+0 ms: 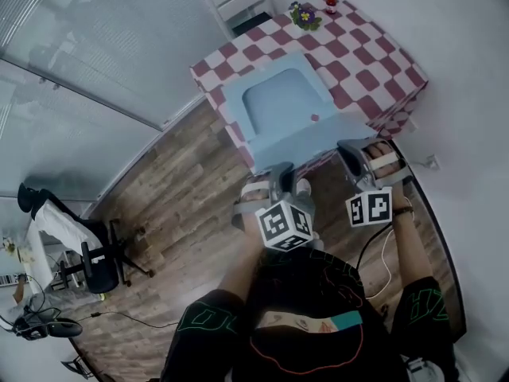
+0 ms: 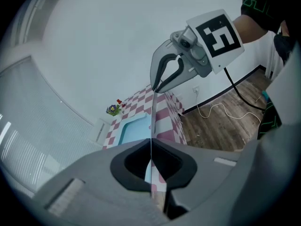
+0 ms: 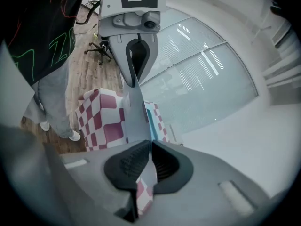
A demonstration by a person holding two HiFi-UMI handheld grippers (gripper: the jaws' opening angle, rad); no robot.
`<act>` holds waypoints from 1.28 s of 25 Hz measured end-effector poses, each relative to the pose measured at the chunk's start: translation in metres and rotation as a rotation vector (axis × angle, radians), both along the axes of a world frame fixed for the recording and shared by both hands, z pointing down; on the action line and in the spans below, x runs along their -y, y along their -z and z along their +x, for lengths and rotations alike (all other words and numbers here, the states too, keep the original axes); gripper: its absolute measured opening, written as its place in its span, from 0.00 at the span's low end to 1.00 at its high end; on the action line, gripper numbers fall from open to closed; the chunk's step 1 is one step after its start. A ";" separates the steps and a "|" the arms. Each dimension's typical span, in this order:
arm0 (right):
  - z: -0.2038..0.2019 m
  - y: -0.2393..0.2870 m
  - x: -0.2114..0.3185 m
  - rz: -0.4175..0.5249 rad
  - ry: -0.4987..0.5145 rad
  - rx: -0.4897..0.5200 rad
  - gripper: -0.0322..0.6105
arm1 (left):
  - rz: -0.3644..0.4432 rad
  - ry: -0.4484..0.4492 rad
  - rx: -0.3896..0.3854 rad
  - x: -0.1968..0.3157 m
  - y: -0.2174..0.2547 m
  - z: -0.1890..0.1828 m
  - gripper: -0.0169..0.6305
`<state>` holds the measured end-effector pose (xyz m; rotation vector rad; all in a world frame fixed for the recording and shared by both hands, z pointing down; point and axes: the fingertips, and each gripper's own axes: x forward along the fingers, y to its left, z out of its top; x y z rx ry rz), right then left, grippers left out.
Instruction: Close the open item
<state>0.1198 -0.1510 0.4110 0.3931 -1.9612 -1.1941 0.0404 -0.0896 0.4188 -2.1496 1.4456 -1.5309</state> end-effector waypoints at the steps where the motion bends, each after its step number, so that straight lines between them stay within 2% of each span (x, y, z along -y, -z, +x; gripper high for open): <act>1: -0.005 0.004 0.006 0.004 0.006 0.005 0.09 | 0.009 0.003 0.003 0.005 0.004 -0.005 0.05; 8: -0.037 0.027 0.044 0.025 0.072 0.042 0.10 | 0.070 0.017 0.033 0.043 0.025 -0.037 0.06; 14: -0.073 0.034 0.082 0.049 0.131 0.022 0.10 | 0.088 0.055 0.054 0.076 0.030 -0.068 0.07; 23: -0.113 0.025 0.138 0.005 0.147 0.025 0.10 | 0.075 0.096 0.071 0.133 0.028 -0.109 0.08; 32: -0.146 0.008 0.176 -0.025 0.153 -0.006 0.10 | 0.029 0.111 0.048 0.172 0.010 -0.143 0.09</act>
